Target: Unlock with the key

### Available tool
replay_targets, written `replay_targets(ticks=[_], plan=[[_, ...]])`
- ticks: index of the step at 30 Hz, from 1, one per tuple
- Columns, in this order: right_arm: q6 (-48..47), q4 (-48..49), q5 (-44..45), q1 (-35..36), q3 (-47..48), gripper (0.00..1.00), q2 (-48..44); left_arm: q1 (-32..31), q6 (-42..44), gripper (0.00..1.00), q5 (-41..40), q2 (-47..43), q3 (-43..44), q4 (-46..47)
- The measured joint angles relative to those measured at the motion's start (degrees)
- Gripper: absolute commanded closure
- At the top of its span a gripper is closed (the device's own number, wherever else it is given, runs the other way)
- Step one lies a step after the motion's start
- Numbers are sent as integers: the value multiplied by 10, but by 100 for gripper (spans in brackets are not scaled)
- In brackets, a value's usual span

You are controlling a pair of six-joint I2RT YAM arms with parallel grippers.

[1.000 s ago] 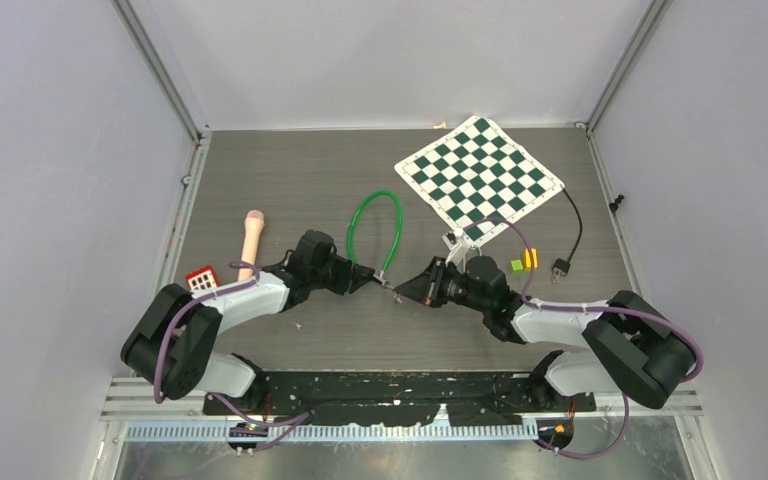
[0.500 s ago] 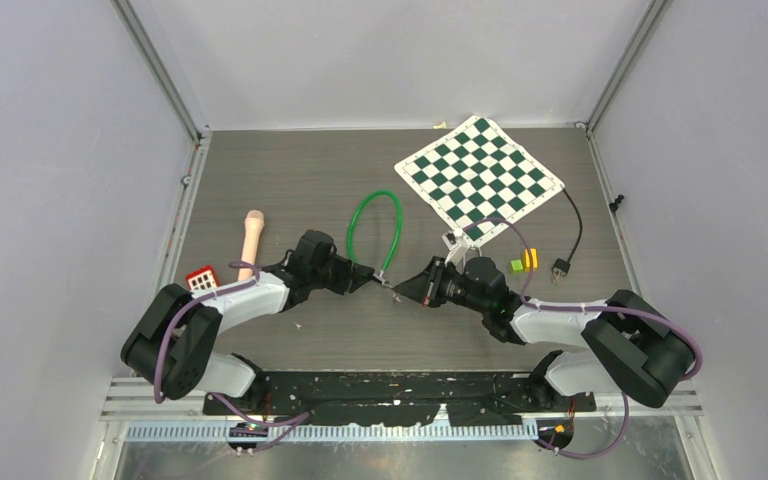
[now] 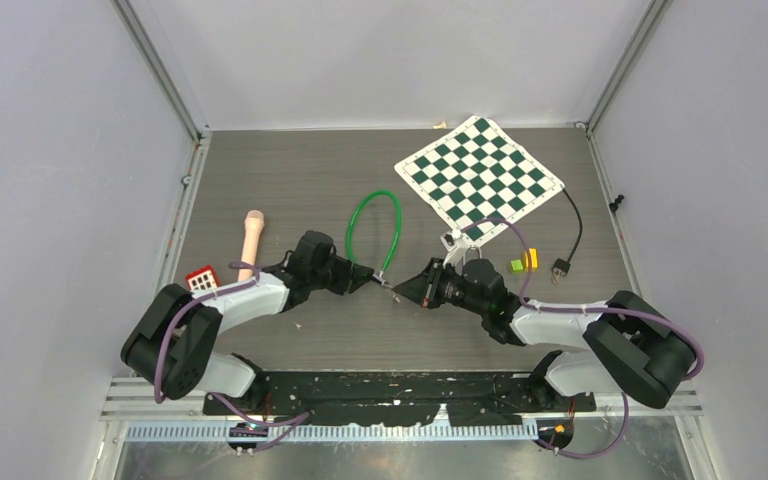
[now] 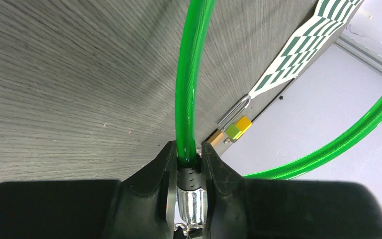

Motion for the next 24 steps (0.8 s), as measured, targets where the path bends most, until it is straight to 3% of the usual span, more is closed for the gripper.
replay_targets(ticks=[24], plan=[[-116, 3, 91, 56, 0, 95, -15, 0, -2, 100, -8, 0, 0, -2]])
